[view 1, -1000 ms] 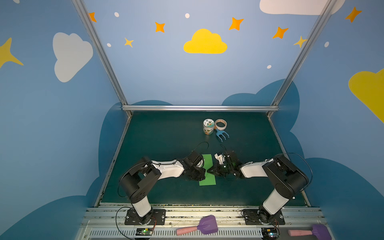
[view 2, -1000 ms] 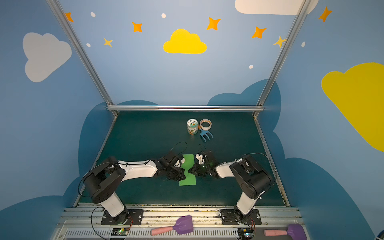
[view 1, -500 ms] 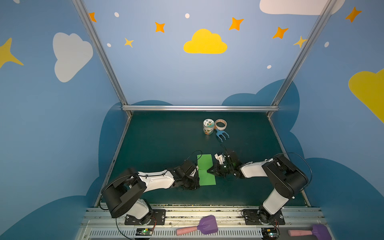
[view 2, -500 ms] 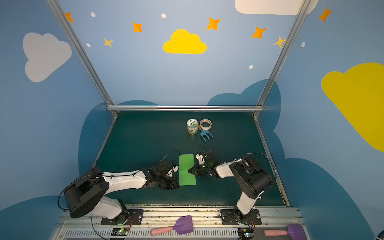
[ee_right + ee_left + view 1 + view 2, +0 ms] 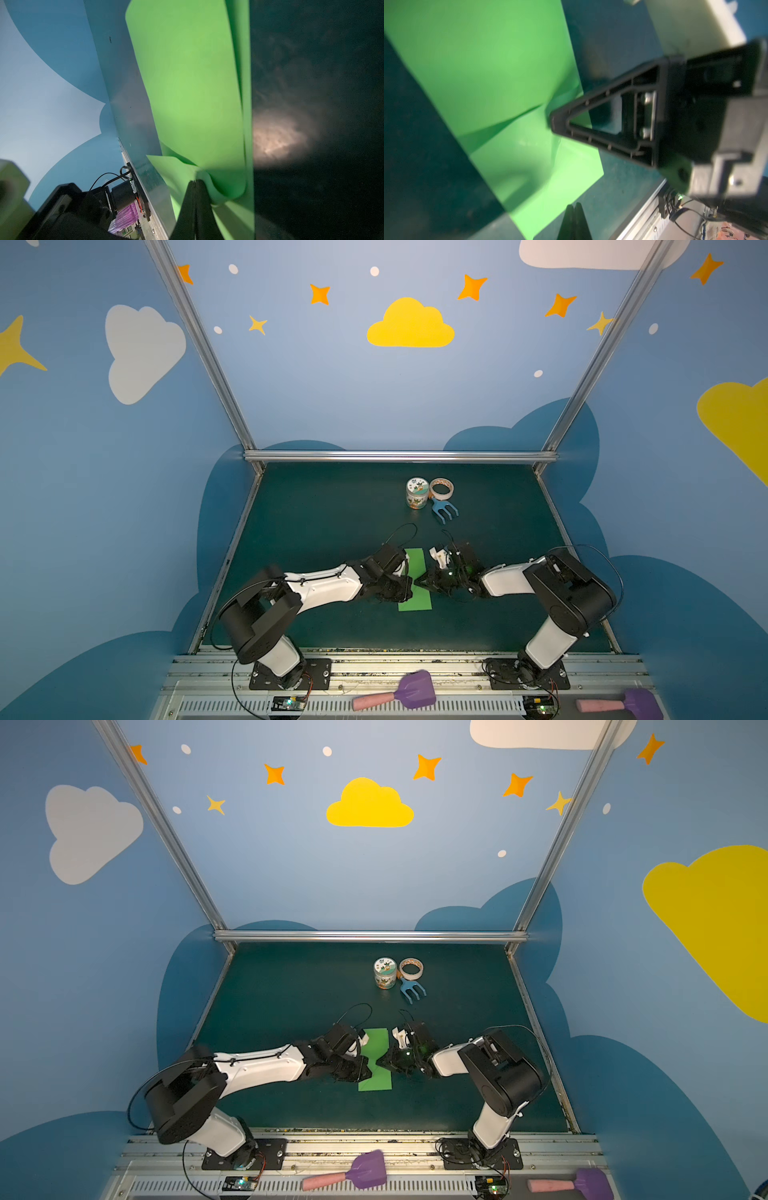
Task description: Fold a paper plane with a square sheet of paper (fold left side to right side)
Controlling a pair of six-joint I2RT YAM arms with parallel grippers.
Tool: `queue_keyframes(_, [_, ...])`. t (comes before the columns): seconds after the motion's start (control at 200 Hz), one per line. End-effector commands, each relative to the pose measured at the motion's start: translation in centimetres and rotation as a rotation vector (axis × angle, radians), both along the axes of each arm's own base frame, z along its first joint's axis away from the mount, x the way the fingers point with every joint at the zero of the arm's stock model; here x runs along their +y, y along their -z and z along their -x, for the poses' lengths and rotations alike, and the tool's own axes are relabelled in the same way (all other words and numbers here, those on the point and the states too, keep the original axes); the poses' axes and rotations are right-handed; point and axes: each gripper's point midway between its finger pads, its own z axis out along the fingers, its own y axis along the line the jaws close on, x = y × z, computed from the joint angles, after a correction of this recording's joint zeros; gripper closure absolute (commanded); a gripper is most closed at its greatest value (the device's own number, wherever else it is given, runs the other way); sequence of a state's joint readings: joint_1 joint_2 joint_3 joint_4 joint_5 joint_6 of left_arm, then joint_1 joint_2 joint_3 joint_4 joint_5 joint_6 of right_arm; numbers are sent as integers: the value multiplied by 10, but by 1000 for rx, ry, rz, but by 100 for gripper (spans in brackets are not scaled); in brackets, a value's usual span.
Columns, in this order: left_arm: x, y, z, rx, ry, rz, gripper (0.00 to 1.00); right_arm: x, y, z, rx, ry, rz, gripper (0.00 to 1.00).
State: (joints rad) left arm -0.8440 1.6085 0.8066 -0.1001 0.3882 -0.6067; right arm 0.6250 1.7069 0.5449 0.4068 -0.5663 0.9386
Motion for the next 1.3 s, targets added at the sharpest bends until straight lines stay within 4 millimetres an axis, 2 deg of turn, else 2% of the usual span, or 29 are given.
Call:
queue_keyframes(0.0, [2,13,-3,11,19,-35,96,-42,58,23,134,76,231,100])
queue_keyframes(0.285, [21,44,7,61,0,-86,96,-35,50,18,124,58,209,100])
queue_keyframes(0.41, [30,56,15,82,-9,-104,96,-39,39,3,96,57,212,100])
queue_keyframes(0.531, [33,60,18,85,-16,-108,96,-51,16,-24,31,77,235,100])
queue_keyframes(0.596, [32,59,17,85,-19,-104,96,-57,4,-29,8,72,234,100])
queue_keyframes(0.611, [32,59,17,87,-18,-102,96,-54,-6,-38,-21,71,222,100])
queue_keyframes(0.691, [31,59,16,88,-20,-97,96,-55,-27,-42,-65,57,214,100])
queue_keyframes(0.816, [29,59,15,85,-11,-97,96,-46,-49,-33,-105,29,175,100])
queue_keyframes(0.916, [28,59,16,88,-5,-99,96,-32,-56,-17,-127,-20,172,100])
queue_keyframes(1.076, [30,60,17,90,-5,-104,96,-7,-50,4,-137,-96,201,100])
queue_keyframes(1.296, [31,59,17,88,-4,-106,96,17,-34,17,-119,-157,218,100])
